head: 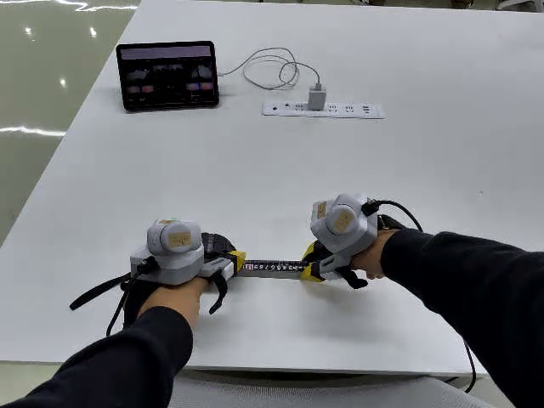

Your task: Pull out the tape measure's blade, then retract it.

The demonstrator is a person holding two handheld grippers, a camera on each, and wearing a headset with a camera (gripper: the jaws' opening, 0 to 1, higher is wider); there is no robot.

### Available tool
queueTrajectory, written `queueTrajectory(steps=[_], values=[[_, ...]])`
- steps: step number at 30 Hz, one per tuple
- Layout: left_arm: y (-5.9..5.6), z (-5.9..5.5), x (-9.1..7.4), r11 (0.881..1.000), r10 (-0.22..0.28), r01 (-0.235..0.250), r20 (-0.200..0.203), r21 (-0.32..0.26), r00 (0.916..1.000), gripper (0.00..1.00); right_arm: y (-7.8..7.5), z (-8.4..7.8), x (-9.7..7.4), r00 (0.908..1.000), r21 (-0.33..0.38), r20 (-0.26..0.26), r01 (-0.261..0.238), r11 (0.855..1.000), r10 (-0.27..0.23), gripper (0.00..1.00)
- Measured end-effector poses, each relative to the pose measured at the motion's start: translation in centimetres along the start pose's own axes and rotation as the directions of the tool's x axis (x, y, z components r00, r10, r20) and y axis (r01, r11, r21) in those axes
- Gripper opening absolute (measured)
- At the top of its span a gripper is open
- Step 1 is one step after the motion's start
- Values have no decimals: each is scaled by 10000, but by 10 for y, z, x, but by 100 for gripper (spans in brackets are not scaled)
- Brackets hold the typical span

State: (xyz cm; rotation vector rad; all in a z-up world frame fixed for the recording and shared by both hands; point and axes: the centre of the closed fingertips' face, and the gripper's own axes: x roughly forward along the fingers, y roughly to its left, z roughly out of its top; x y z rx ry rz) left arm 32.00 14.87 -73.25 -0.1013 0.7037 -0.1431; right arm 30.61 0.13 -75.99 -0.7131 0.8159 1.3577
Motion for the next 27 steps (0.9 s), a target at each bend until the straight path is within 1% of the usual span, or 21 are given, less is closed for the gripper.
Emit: queueTrajectory(steps=[3,14,18,19,22,27], values=[[0,0,1,10000,5,-5,24,21,10000,63,1,3,2,10000,-122,54,-9,9999,9,11],[1,0,1,10000,10,-10,13,-11,10000,63,2,6,5,9999,-99,109,-19,9999,20,11],[1,0,1,10000,7,-7,13,-22,10000,63,2,7,7,9998,101,187,-46,9999,44,10],[1,0,1,10000,9,-9,15,-24,10000,63,2,9,7,9996,521,270,-45,9986,31,10],[1,0,1,10000,13,-13,17,-33,10000,63,2,10,7,9994,387,348,-84,9992,71,10],[1,0,1,10000,17,-17,8,-47,10000,63,2,12,9,9989,357,462,-81,9993,65,10]])
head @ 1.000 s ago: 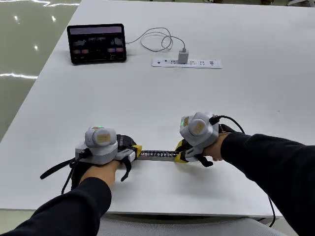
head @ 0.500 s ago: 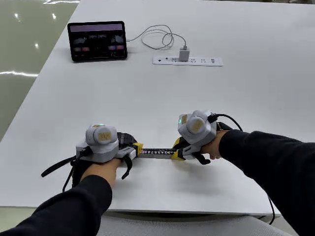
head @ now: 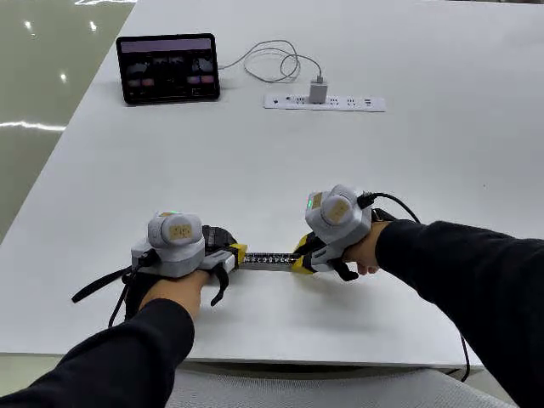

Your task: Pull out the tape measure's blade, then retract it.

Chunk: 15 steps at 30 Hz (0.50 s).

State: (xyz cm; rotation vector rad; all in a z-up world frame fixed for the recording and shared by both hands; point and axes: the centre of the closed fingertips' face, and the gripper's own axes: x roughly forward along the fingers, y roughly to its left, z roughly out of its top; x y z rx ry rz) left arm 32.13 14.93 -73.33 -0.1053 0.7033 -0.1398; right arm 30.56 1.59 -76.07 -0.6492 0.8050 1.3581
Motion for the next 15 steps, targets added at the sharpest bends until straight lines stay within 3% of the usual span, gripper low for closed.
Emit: queueTrajectory(steps=[15], values=[[0,0,-1,9999,-36,36,-10,-95,10000,62,2,8,5,9998,-315,184,28,9995,-22,11]])
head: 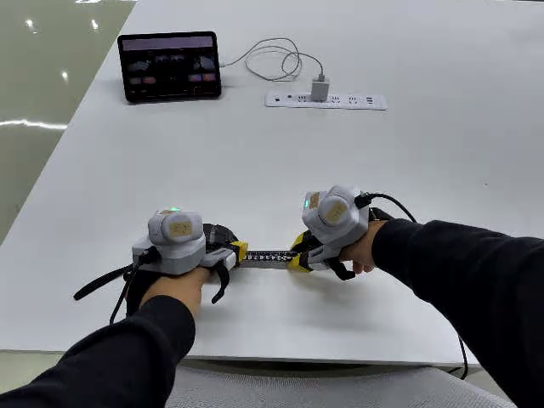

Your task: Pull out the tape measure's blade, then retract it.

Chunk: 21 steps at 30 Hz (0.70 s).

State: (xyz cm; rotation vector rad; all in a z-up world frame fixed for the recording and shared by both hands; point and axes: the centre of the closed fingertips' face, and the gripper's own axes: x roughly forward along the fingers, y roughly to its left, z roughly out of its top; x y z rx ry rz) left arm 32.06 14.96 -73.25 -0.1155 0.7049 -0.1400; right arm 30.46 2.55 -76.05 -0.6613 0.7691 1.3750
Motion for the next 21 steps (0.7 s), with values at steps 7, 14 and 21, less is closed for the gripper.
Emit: queueTrajectory(steps=[7,14,21], values=[[0,0,1,10000,-11,11,2,-7,10000,62,1,3,2,10000,122,88,-6,9999,5,11],[0,0,0,10000,-12,12,1,-21,10000,62,2,7,5,9999,31,142,-43,10000,43,11],[0,0,-1,10000,-31,31,9,-47,10000,62,2,10,8,9997,92,237,-47,9999,44,11]])
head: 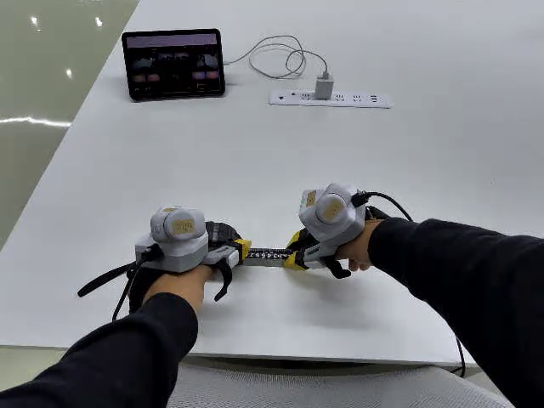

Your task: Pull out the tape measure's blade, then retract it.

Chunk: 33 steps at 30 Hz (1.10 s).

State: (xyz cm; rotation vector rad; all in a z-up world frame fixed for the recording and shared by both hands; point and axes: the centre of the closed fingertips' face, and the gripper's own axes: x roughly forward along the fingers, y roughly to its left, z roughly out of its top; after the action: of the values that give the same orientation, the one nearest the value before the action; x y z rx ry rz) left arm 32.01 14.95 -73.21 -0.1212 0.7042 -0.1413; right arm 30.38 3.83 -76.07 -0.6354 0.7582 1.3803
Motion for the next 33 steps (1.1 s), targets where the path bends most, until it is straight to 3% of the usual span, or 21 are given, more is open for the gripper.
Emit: queueTrajectory(steps=[33], values=[[0,0,0,10000,-71,70,-86,-29,9999,61,5,13,8,9991,161,404,-100,9998,94,11]])
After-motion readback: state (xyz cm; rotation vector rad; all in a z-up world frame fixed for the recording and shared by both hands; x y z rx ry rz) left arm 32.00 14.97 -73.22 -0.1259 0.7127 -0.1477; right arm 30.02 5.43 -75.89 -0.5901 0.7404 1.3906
